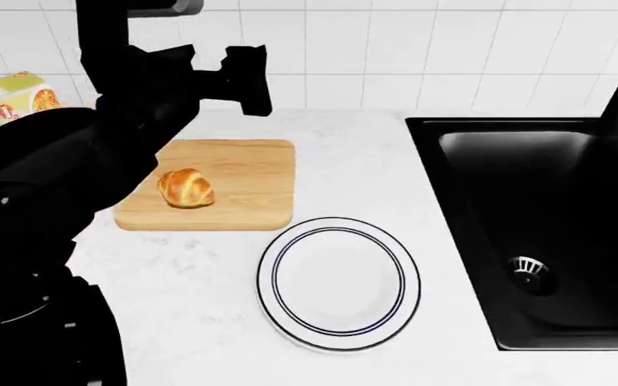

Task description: From the different types of pastries on the counter, select a croissant and place it on the cutting board. Then retrieve a jar of jam from the cabinet and place it alongside the croissant on the cutting board.

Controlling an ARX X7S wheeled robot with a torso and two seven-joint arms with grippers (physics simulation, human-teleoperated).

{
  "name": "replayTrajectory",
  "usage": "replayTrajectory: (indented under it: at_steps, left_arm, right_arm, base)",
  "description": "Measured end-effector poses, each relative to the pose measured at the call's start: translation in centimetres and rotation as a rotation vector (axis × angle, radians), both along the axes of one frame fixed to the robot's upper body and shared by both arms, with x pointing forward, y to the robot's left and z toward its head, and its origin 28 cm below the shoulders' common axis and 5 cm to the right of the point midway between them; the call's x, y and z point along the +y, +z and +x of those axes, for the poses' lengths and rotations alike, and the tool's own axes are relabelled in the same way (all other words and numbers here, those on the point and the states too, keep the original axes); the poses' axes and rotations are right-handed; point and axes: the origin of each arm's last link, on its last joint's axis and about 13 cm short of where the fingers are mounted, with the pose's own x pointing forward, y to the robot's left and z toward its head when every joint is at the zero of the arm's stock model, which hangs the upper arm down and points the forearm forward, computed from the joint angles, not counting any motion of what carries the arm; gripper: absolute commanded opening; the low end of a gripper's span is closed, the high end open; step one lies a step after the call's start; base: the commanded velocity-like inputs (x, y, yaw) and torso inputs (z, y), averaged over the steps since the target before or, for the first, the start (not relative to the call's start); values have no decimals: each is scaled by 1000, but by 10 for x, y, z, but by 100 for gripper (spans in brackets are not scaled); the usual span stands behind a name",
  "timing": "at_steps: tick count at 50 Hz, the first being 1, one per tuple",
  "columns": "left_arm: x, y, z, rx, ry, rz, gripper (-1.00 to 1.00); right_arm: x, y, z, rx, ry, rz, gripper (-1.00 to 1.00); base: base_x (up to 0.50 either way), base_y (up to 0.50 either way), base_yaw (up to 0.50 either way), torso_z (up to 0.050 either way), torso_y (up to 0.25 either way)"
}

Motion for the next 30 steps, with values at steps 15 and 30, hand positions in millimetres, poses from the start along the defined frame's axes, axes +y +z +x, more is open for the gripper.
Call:
replayTrajectory:
  at_steps: [15,30]
  left_arm:
    - [-1,1,-1,-2,-4,7,100]
    - [-1,2,-3,-15,0,15,100]
  right_arm:
    - [-3,0,0,-5,8,17,100]
    - [3,-5,25,35,119,110,100]
  base:
    - [0,-500,0,0,0]
    - [0,-106,0,0,0]
